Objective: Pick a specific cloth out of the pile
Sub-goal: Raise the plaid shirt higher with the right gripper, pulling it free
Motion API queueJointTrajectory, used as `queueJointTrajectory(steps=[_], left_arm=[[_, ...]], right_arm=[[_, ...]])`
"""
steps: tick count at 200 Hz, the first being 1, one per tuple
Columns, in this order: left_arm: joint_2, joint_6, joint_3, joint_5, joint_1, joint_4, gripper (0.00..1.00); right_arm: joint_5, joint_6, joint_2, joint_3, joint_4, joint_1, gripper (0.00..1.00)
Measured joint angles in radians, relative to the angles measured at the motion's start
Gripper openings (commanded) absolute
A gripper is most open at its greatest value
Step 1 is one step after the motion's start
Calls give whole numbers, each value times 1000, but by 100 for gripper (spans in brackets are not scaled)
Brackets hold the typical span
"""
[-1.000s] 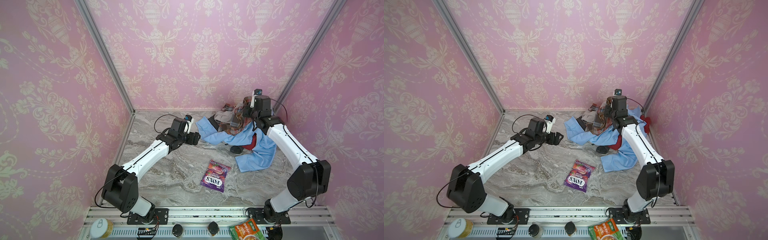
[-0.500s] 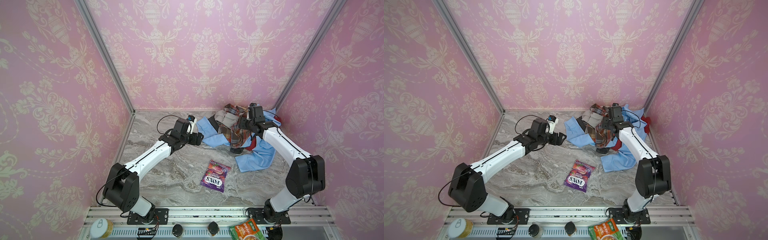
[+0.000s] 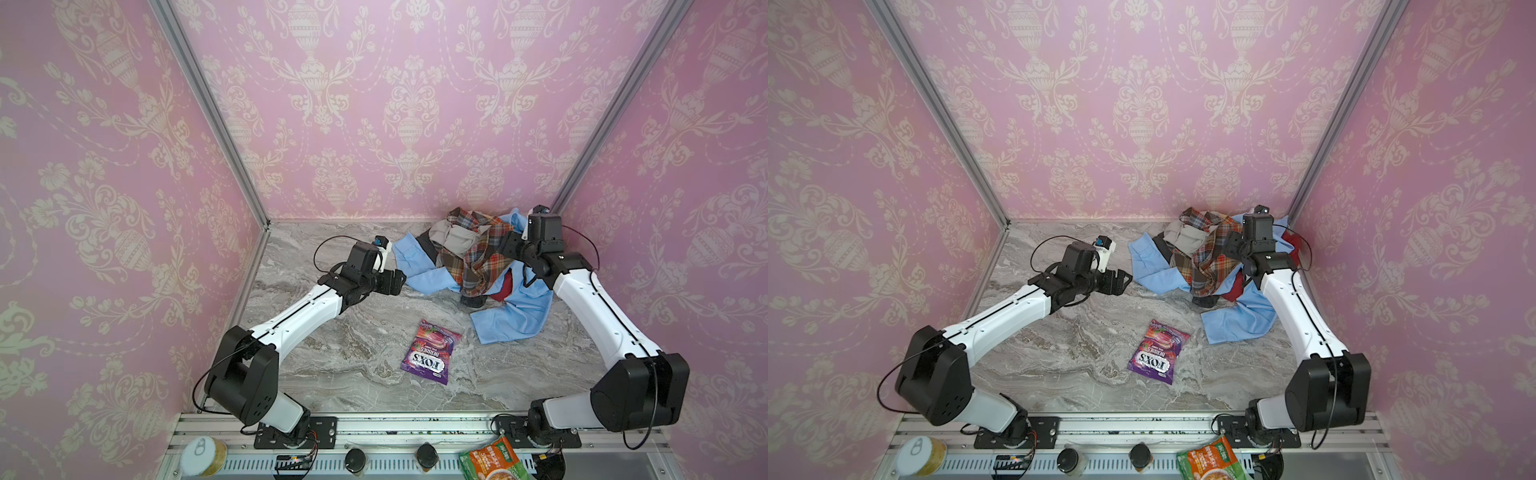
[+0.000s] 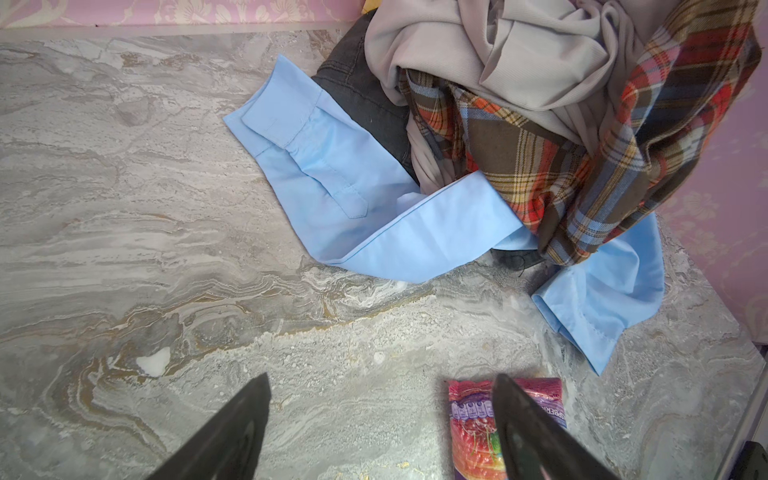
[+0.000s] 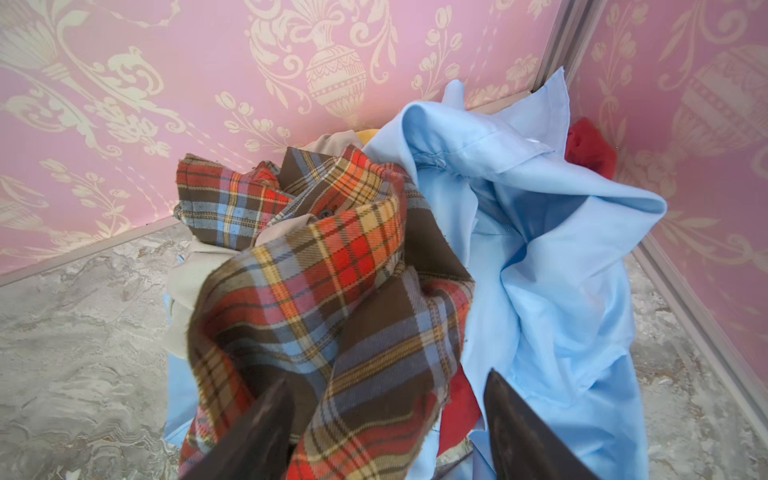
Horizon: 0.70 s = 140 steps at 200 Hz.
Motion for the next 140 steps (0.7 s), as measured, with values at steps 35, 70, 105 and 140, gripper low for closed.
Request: queueJointTrajectory(steps=[35, 70, 105, 140], left_arm=[[-3, 0, -7, 0, -6, 0, 86], [-3, 0, -14, 0, -6, 5, 86], [-3, -3, -20, 0, -7, 9, 86], [-3, -3, -21, 0, -7, 14, 86]], right_arm=[[-77, 39, 27, -21, 5, -14, 59], [-135, 68, 81, -26, 21, -21, 30], [-136, 64, 114, -18, 27, -29, 0], [-132, 47, 105, 77, 0, -30, 0]])
